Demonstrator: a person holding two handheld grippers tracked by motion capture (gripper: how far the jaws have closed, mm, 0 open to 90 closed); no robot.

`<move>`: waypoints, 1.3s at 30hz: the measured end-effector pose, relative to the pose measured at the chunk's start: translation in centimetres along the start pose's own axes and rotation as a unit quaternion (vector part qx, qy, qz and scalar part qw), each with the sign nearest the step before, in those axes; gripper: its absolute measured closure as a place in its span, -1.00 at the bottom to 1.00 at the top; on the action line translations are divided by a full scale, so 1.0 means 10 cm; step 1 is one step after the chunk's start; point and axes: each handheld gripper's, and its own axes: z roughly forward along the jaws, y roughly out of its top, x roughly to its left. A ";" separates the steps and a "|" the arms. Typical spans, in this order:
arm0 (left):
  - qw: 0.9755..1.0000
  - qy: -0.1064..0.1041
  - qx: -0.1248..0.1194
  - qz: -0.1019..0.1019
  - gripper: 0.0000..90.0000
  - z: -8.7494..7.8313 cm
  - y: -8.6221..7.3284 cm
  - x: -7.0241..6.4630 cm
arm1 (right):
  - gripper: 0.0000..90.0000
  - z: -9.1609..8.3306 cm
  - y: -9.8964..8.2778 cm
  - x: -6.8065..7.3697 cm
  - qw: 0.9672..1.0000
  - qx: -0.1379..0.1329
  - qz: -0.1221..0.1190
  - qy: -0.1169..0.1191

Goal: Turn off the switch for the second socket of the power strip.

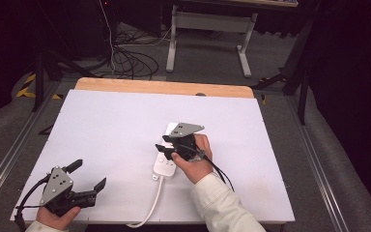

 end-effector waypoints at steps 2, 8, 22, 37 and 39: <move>1.000 -0.001 0.000 -0.001 -0.82 0.00 0.00 0.00 | 0.18 -0.02 0.00 0.00 1.000 -0.003 -0.001 -0.001; 1.000 -0.001 0.000 0.000 -0.82 0.00 0.00 0.00 | -0.03 -0.09 0.02 0.00 1.000 -0.010 -0.001 -0.001; 1.000 0.001 0.000 0.000 -0.82 0.00 0.00 -0.01 | -0.56 -0.34 0.03 0.05 1.000 -0.011 -0.028 -0.008; 1.000 0.002 0.000 0.000 -0.82 0.00 0.00 -0.01 | -0.67 -0.84 -0.15 0.00 0.999 -0.053 -0.002 -0.011; 1.000 0.002 0.000 0.000 -0.82 0.00 0.00 -0.01 | -0.68 -0.89 -0.19 -0.02 0.998 -0.055 0.002 -0.013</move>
